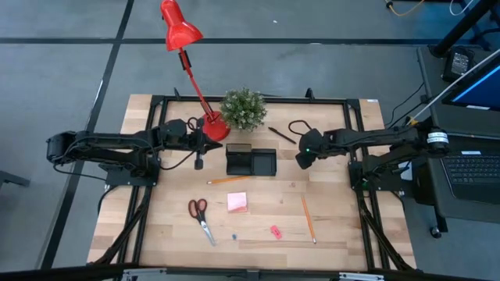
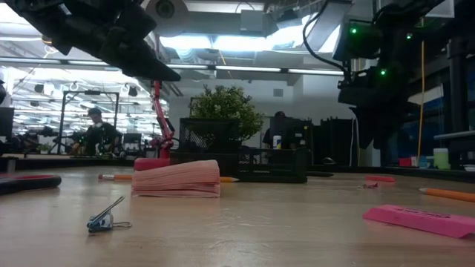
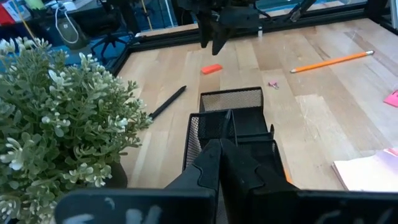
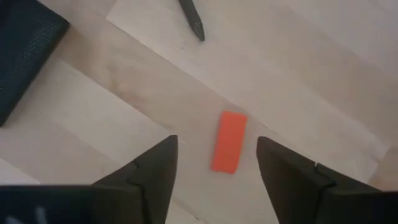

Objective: Pick and place office supplies into organizer
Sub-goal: Put the orange eraser into the black desk organizer

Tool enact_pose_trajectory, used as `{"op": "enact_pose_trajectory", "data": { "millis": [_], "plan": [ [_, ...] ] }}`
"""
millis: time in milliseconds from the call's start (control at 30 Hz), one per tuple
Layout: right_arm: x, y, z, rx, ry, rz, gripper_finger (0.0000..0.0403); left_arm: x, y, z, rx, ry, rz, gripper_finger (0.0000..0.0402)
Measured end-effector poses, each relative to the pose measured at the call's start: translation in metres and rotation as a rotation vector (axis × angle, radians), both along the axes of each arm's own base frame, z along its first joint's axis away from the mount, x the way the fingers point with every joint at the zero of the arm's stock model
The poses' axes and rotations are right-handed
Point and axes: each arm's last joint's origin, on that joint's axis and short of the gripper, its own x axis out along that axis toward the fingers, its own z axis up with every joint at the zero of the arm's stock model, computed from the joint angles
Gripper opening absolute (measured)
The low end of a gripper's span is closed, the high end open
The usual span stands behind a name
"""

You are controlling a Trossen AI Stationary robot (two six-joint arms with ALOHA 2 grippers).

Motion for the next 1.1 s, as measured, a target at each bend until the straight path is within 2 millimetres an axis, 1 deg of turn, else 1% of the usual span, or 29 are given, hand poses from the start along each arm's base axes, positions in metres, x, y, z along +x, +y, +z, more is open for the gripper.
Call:
{"op": "enact_pose_trajectory", "data": {
  "millis": [267, 333, 433, 500, 600, 867, 1000, 1100],
  "plan": [
    [-0.002, -0.01, -0.001, 0.008, 0.007, -0.016, 0.0225, 0.0, 0.0, -0.001, -0.002, 0.006, 0.0, 0.0001],
    [-0.004, -0.011, -0.005, 0.026, 0.001, -0.02, 0.0225, 0.0, 0.0, -0.001, -0.003, 0.009, 0.0, 0.0001],
    [-0.01, -0.01, -0.02, 0.057, -0.004, -0.018, 0.0225, 0.0, 0.0, -0.001, -0.004, 0.012, 0.0, 0.0003],
    [-0.013, -0.011, -0.029, 0.057, -0.012, -0.006, 0.0225, -0.001, 0.0, -0.001, -0.004, 0.015, 0.0, 0.0002],
    [-0.016, -0.014, -0.037, 0.049, -0.038, -0.019, 0.0225, -0.001, 0.0, -0.002, -0.004, 0.015, 0.0, 0.0001],
    [-0.02, -0.014, -0.044, 0.048, -0.031, -0.008, 0.0225, -0.001, 0.0, -0.002, -0.009, 0.014, 0.002, 0.0001],
    [-0.018, -0.015, -0.046, 0.049, -0.05, -0.028, 0.0225, -0.001, 0.0, -0.002, -0.009, 0.014, 0.002, 0.0003],
    [-0.012, -0.016, -0.052, 0.047, -0.055, -0.026, 0.0225, -0.001, 0.0, -0.002, -0.009, 0.014, 0.002, 0.0002]
  ]
}}
